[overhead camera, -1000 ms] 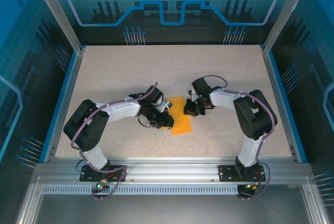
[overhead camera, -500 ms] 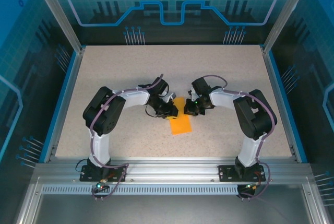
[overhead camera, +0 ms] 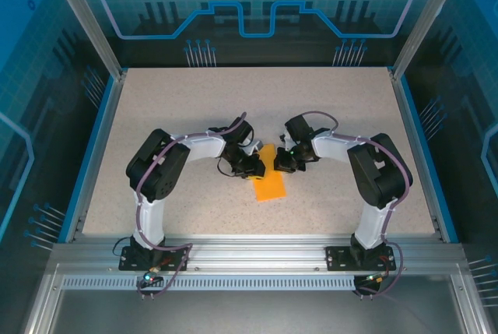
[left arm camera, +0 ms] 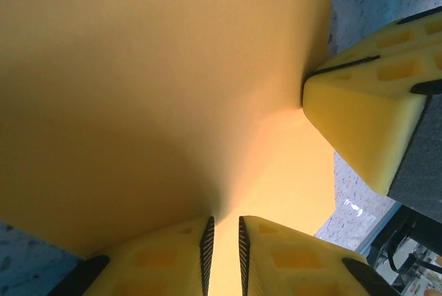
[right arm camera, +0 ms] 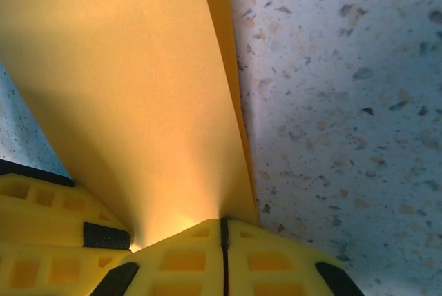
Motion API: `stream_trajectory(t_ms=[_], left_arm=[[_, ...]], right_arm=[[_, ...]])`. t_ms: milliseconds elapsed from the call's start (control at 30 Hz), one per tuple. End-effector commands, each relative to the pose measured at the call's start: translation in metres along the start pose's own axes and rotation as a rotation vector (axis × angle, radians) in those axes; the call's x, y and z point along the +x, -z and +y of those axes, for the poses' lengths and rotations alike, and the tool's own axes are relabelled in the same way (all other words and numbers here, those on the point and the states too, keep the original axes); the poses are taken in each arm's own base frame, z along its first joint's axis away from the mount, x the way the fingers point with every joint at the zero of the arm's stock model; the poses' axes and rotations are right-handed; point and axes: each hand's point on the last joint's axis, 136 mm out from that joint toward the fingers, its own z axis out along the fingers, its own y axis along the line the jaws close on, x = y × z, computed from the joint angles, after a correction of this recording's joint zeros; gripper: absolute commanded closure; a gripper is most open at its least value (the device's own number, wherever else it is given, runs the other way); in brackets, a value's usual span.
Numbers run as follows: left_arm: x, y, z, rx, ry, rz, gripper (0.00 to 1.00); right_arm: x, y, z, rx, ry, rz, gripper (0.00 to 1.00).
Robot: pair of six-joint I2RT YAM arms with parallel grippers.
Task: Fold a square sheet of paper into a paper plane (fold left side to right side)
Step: Hold the square sheet of paper at the center of the table.
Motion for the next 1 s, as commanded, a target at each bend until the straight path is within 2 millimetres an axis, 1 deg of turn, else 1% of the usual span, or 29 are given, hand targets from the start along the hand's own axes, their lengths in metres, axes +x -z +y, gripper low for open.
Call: stream_trajectory(t_ms=[0,33,133,200,267,333,433,533,600,700,833,867,967], left_arm=[[0.021,-0.015,0.03,-0.121,0.037,0.08,0.78],[0.023,-0.016,0.031,-0.127,0.038,0.084,0.77],[0.026,-0.018,0.036,-0.149,0.049,0.092,0.77],[0.028,-0.02,0.038,-0.152,0.061,0.096,0.77],[0.029,-0.021,0.04,-0.157,0.068,0.097,0.77],[0.03,-0.021,0.041,-0.16,0.071,0.098,0.77],[0.029,-0.02,0.04,-0.163,0.072,0.094,0.77],[0.029,-0.019,0.04,-0.165,0.071,0.094,0.78],[0.028,-0.02,0.039,-0.164,0.069,0.09,0.77],[0.027,-0.019,0.038,-0.162,0.067,0.088,0.77],[0.025,-0.017,0.03,-0.134,0.06,0.084,0.78],[0.023,-0.016,0.026,-0.122,0.056,0.081,0.77],[0.013,-0.008,0.016,-0.099,0.036,0.058,0.77]], right_arm=[[0.014,-0.007,-0.008,0.046,0.014,0.044,0.93],[0.01,-0.004,-0.003,0.029,0.027,0.025,0.92],[-0.003,0.017,0.015,-0.015,0.074,-0.055,0.92],[-0.006,0.032,0.023,-0.026,0.098,-0.097,0.91],[-0.003,0.041,0.027,-0.032,0.114,-0.108,0.91],[0.005,0.045,0.028,-0.027,0.12,-0.1,0.91],[0.025,0.04,0.027,-0.033,0.105,-0.06,0.92],[0.043,0.027,0.022,-0.041,0.075,-0.013,0.92],[0.05,0.019,0.018,-0.03,0.064,0.012,0.92],[0.052,0.01,0.011,-0.008,0.052,0.032,0.93],[0.06,0.004,-0.004,0.053,0.034,0.066,0.93],[0.07,0.001,-0.014,0.083,0.021,0.094,0.93],[0.081,-0.003,-0.028,0.132,0.002,0.135,0.93]])
